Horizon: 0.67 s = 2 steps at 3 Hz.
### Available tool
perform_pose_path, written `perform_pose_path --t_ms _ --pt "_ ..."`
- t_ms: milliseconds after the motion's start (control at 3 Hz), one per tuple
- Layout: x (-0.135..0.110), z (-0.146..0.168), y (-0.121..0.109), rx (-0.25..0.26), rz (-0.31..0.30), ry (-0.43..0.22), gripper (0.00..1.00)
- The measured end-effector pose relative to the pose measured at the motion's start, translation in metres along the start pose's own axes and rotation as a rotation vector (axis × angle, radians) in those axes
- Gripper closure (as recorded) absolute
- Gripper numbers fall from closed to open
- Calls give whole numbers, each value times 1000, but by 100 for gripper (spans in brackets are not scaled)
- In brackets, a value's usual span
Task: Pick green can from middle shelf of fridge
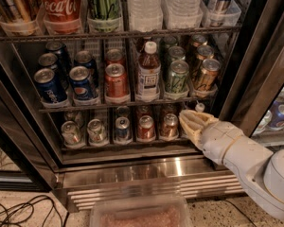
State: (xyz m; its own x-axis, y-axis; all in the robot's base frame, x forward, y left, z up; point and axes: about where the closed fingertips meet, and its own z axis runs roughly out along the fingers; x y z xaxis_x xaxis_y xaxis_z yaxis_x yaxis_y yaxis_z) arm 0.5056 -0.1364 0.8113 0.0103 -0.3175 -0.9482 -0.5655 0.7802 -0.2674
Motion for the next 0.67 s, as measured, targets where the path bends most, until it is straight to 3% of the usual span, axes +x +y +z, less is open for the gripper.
perform_pose_path --t_ms 667 --pt "-4 5 -1 15 1 -21 100"
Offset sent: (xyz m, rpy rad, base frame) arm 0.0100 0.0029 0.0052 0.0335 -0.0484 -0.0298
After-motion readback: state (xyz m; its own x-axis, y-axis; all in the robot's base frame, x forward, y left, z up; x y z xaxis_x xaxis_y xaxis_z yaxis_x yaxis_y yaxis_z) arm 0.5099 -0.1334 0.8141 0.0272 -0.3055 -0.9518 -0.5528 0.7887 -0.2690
